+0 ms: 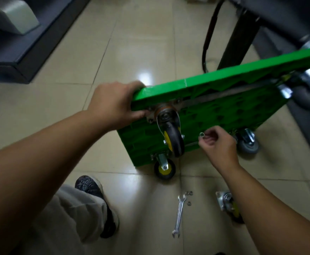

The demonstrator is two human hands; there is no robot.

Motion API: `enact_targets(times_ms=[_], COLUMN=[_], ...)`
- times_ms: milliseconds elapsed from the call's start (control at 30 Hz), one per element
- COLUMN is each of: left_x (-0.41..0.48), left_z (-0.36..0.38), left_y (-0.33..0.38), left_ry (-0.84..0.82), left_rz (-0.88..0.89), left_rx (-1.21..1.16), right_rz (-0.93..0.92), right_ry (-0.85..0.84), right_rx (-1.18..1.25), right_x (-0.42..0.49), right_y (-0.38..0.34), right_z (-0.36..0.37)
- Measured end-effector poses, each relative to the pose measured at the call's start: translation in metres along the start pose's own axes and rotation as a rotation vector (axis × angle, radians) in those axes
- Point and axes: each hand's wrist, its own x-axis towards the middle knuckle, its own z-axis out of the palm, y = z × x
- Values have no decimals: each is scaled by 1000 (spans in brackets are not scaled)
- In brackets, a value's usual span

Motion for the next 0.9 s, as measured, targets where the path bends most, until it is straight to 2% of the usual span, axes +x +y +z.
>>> enact_targets(times_ms=[133,267,567,800,900], left_x=[-13,-34,-46,-41,-41], left_z=[-12,-10,0,-5,-4], left_y=[26,49,57,52,51], left_ry=[-136,-159,-67,-82,-103], left_rz=[95,164,120,118,123], left_rx=[123,114,-102,-154,-192], right_rz=[-220,-265,-279,-354,-462], right_ry=[86,83,-9,77,125], right_rx=[20,106,108,17,-79], right_x=[-6,-34,-63,-86,-87], right_y=[-89,-138,-141,-130,-128], right_z=[-41,-62,-43,-9,3])
